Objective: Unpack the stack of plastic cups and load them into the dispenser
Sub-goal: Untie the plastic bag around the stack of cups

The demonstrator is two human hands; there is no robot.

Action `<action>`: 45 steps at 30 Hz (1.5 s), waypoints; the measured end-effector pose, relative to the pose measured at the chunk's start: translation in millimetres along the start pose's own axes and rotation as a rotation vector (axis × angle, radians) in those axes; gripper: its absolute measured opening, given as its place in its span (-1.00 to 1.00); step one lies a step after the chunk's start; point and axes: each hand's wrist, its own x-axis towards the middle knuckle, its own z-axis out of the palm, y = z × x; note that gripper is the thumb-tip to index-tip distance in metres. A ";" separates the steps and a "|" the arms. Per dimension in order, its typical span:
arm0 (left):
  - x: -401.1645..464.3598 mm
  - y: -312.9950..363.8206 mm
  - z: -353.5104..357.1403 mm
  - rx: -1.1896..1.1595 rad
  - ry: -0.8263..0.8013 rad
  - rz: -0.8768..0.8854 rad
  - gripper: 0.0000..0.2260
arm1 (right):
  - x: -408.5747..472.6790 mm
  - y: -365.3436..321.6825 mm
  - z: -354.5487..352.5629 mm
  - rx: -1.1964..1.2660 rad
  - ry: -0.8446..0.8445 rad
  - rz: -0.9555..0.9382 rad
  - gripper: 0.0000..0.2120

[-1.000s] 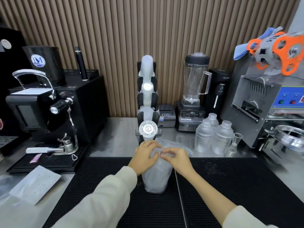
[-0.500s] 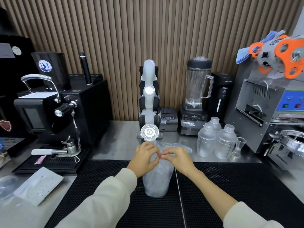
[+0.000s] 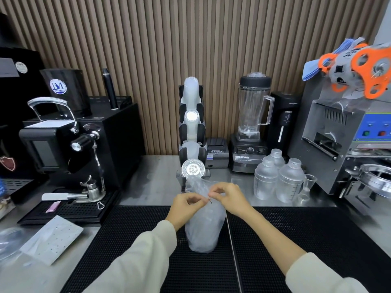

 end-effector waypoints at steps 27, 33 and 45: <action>19.6 -9.3 10.8 0.551 0.218 0.495 -0.98 | -34.9 20.8 21.4 -0.095 0.251 -0.225 -0.70; 19.6 -20.0 4.1 0.516 0.122 0.483 -0.95 | -38.1 15.9 25.4 -0.112 0.346 -0.181 -0.71; 5.6 -17.2 -5.9 0.548 0.132 0.576 -0.79 | -18.8 6.9 27.6 0.133 0.254 0.029 -0.86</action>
